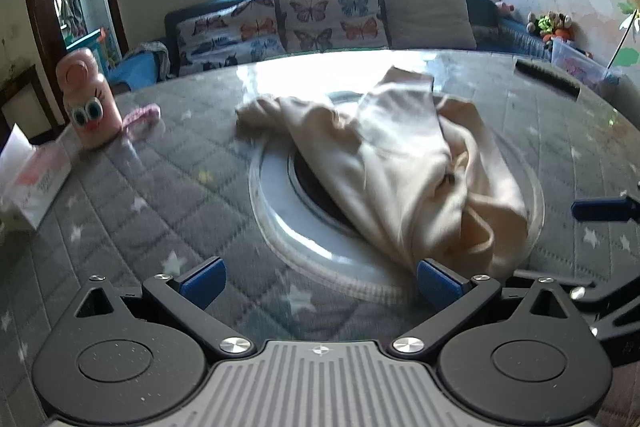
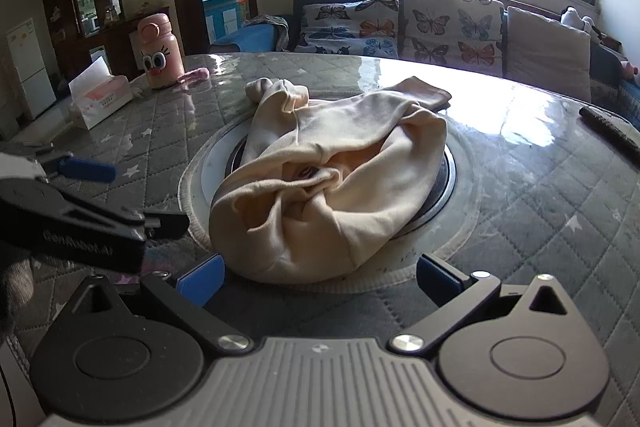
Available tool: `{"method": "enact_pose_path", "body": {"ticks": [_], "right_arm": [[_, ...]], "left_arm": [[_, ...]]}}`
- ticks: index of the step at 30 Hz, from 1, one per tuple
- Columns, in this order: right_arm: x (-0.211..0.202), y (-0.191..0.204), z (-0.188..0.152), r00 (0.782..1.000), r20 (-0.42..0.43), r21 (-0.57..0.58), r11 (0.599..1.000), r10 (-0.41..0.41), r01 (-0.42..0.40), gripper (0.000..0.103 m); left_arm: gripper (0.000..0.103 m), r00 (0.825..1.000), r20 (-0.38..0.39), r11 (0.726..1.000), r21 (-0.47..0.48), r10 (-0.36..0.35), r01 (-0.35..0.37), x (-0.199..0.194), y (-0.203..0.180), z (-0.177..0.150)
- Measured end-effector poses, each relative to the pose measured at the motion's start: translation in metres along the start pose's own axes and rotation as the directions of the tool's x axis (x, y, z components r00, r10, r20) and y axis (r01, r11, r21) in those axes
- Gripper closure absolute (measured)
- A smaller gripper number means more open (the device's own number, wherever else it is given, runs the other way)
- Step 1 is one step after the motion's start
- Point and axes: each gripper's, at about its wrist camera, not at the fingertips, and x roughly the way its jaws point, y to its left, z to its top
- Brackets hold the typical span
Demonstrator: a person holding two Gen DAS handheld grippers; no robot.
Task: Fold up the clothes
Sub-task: 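Move both grippers toward the crumpled cream sweatshirt, then close the left gripper on the sweatshirt while the right gripper grasps another edge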
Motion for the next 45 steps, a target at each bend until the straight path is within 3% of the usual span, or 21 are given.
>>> {"method": "enact_pose_path", "body": {"ticks": [9,18,24,27,29,32,38,45], "right_arm": [[0.005,-0.021,0.017,1.000,0.009,0.011,1.000,-0.025,0.025,0.000],[0.020,-0.068,0.035,0.995,0.006,0.100,0.990,-0.101,0.100,0.001],[0.031,-0.088,0.040,0.992,0.000,0.140,0.982,-0.124,0.123,0.001],[0.037,-0.094,0.043,0.992,-0.005,0.142,0.982,-0.126,0.126,0.002],[0.041,-0.097,0.047,0.992,-0.009,0.137,0.983,-0.125,0.125,0.004],[0.051,-0.101,0.055,0.993,-0.007,0.132,0.985,-0.114,0.114,0.008],[0.075,-0.110,0.073,0.997,-0.003,0.152,0.985,-0.077,0.077,0.020],[0.115,-0.112,0.088,0.999,-0.017,0.128,0.991,-0.038,0.040,0.034]], "left_arm": [[0.000,0.998,0.053,0.997,0.074,-0.034,0.030,0.015,-0.018,0.037],[0.003,0.992,0.067,0.978,0.188,-0.106,0.092,0.049,-0.050,0.063],[0.031,0.985,0.025,0.957,0.239,-0.173,0.162,0.077,-0.062,0.070],[0.059,0.984,0.000,0.948,0.267,-0.181,0.174,0.090,-0.067,0.070],[0.086,0.983,0.006,0.952,0.253,-0.183,0.175,0.091,-0.062,0.069],[0.093,0.983,0.030,0.959,0.227,-0.181,0.169,0.086,-0.052,0.069],[0.095,0.987,0.109,0.985,0.137,-0.122,0.106,0.057,-0.015,0.066],[0.095,0.993,0.096,0.997,0.049,-0.070,0.066,0.039,0.025,0.046]]}}
